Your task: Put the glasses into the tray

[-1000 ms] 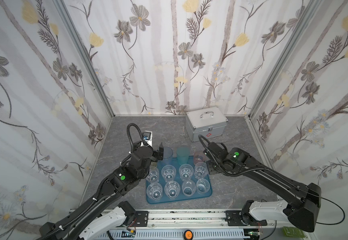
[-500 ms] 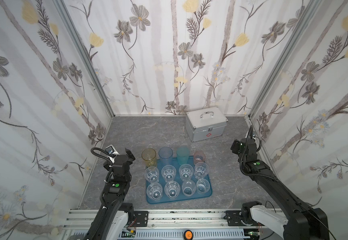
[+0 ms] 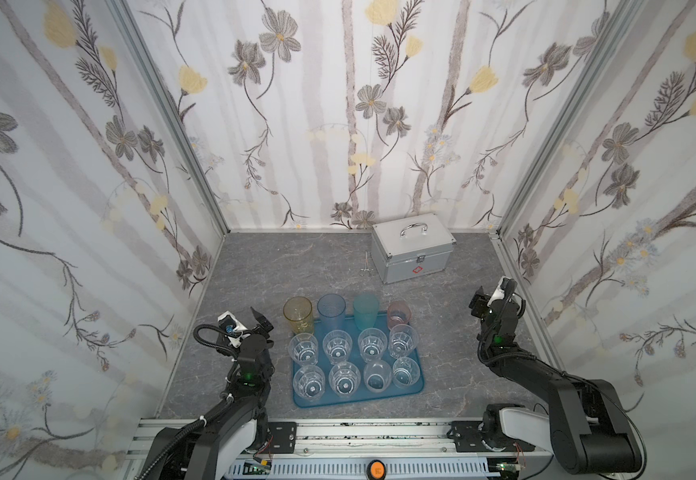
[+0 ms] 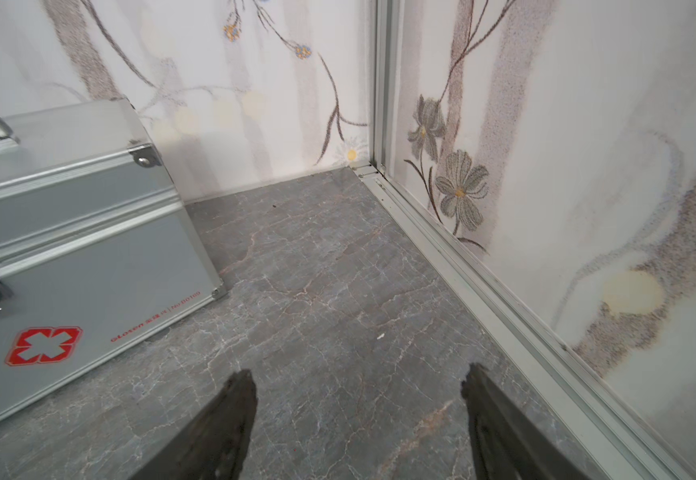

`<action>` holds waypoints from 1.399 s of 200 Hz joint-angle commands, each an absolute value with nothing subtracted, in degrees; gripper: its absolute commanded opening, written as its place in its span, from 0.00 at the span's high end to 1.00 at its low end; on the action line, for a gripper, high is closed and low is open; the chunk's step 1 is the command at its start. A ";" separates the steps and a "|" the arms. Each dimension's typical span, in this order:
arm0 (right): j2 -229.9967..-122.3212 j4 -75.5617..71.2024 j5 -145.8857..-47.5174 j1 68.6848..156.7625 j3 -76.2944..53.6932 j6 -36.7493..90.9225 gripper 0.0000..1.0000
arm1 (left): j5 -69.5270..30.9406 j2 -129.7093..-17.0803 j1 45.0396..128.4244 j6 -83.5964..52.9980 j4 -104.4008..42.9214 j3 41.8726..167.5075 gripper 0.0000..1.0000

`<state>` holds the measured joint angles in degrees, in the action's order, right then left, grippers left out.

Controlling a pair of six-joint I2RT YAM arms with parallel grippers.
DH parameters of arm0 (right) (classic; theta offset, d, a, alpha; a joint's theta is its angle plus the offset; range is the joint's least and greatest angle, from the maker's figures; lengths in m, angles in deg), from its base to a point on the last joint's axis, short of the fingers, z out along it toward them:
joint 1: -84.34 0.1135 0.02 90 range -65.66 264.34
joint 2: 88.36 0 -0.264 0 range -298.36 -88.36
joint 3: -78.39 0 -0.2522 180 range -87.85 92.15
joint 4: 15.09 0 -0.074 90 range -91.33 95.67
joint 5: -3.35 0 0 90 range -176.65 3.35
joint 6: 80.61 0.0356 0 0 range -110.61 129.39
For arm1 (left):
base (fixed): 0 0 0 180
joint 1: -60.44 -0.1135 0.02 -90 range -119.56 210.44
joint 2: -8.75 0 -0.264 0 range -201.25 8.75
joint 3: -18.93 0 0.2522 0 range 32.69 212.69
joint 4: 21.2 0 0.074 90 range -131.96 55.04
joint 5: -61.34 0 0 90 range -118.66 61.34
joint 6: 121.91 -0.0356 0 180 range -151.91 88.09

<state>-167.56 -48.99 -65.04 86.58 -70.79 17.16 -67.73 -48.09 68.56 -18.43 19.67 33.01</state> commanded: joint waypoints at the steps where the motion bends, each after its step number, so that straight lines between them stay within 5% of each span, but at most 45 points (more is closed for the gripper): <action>1: -169.65 -62.12 -70.82 86.10 -71.65 15.17 0.20 | -61.09 -53.30 66.99 -19.95 35.14 31.35 0.00; 33: -172.51 -69.77 -76.04 86.13 -74.49 13.14 0.01 | -53.27 -63.01 64.65 -22.66 43.05 34.74 0.00; 85: -174.49 -76.37 -76.17 86.10 -76.72 12.73 0.00 | -53.35 -76.13 63.53 -23.08 55.55 35.91 0.00; 171: -174.58 -76.41 -76.19 86.10 -76.64 12.73 0.00 | -47.76 -75.78 59.48 -19.60 53.47 36.24 0.00; 206: -174.49 -76.34 -76.14 86.10 -76.69 12.75 0.00 | -32.24 -82.86 58.72 -24.35 58.08 38.44 0.00; 280: -174.58 -76.51 -76.19 86.12 -76.77 12.66 0.00 | -37.12 -82.48 59.30 -23.42 58.73 37.28 0.00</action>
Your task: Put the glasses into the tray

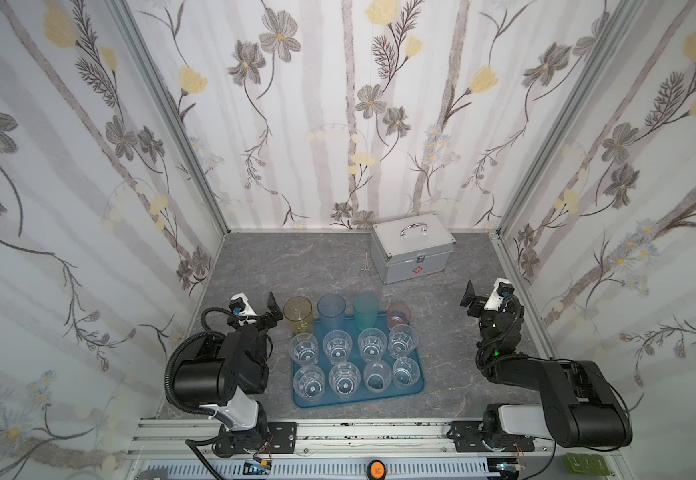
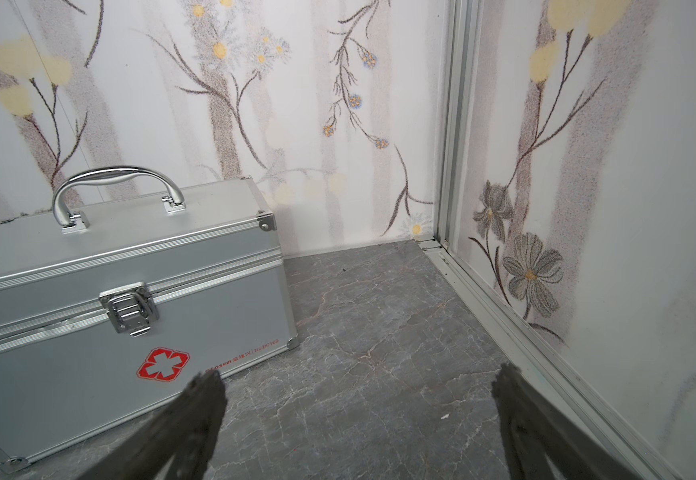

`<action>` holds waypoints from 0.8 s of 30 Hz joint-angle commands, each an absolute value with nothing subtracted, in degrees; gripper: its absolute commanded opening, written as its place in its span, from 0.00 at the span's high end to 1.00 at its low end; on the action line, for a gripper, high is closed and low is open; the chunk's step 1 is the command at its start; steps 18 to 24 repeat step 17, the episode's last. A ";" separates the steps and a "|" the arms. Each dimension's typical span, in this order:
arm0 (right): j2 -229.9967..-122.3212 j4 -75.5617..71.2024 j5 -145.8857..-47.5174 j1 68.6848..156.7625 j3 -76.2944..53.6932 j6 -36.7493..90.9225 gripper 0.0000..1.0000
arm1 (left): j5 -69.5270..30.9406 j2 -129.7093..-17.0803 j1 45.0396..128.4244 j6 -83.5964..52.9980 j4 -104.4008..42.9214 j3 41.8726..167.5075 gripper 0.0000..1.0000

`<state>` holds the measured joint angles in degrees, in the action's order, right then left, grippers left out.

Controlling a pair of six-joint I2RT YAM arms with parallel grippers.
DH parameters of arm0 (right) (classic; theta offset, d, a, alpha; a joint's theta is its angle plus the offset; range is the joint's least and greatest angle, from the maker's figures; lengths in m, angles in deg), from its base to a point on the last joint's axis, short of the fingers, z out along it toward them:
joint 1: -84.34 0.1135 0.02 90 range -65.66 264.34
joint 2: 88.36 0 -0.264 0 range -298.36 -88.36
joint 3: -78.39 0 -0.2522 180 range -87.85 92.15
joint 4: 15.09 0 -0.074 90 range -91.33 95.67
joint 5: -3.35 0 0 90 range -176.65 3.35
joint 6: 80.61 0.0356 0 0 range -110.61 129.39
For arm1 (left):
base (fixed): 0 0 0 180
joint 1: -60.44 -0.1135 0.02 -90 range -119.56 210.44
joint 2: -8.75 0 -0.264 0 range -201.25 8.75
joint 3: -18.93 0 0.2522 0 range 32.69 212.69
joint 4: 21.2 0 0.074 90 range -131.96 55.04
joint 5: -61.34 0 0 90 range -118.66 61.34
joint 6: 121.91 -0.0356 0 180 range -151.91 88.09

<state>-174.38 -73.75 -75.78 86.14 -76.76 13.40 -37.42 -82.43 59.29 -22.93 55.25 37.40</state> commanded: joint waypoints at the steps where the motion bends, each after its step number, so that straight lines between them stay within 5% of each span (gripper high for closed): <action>1: -174.58 -76.54 -76.19 86.20 -76.78 12.65 0.00 | -37.11 -82.53 59.30 -23.40 58.73 37.32 0.00; 24: -174.49 -76.62 -76.18 86.27 -76.77 12.64 0.00 | -39.68 -82.53 61.90 -26.11 56.89 38.58 0.00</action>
